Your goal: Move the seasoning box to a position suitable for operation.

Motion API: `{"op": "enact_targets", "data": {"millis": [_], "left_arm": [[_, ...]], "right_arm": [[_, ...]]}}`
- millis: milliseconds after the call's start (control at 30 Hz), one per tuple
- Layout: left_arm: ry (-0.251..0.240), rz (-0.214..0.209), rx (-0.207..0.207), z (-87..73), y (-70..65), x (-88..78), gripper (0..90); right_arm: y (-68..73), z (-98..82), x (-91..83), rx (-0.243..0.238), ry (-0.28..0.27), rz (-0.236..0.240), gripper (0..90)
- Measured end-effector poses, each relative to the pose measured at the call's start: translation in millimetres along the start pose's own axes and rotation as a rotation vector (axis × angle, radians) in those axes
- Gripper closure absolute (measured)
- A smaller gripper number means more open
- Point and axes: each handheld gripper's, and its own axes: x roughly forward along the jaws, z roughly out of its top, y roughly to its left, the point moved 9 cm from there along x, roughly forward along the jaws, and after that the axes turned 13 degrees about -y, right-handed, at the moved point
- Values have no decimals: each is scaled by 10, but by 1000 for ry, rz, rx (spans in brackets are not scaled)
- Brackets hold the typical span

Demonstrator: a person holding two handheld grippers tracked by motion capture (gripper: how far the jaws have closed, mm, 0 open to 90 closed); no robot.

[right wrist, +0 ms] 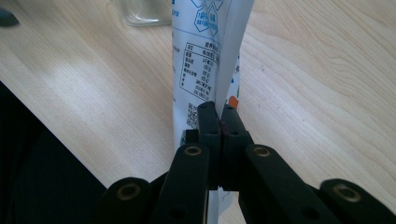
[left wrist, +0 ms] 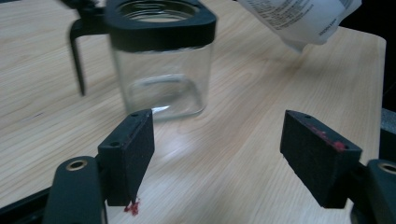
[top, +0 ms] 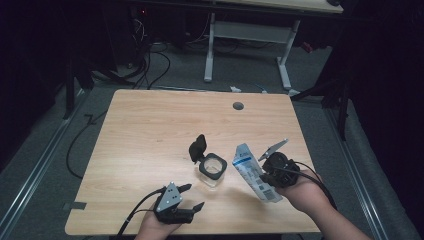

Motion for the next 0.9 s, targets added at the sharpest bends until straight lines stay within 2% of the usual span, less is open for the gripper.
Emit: {"op": "enact_targets", "data": {"millis": [100, 267, 400, 633, 900], "left_arm": [[-8, -20, -28, 21, -99, 120, 254], [-10, -50, -9, 77, -272, 302, 248], [-28, -58, -2, 134, -349, 385, 246], [-32, -57, -9, 143, -374, 458, 242], [-36, -86, -6, 160, -469, 581, 219]], "right_arm": [[15, 25, -11, 2, -6, 6, 900], [19, 21, 8, -4, 15, 19, 900], [17, 19, 34, -11, 38, 30, 900], [-10, 47, 52, -27, 76, 26, 900], [28, 121, -11, -23, 71, 30, 900]]}}
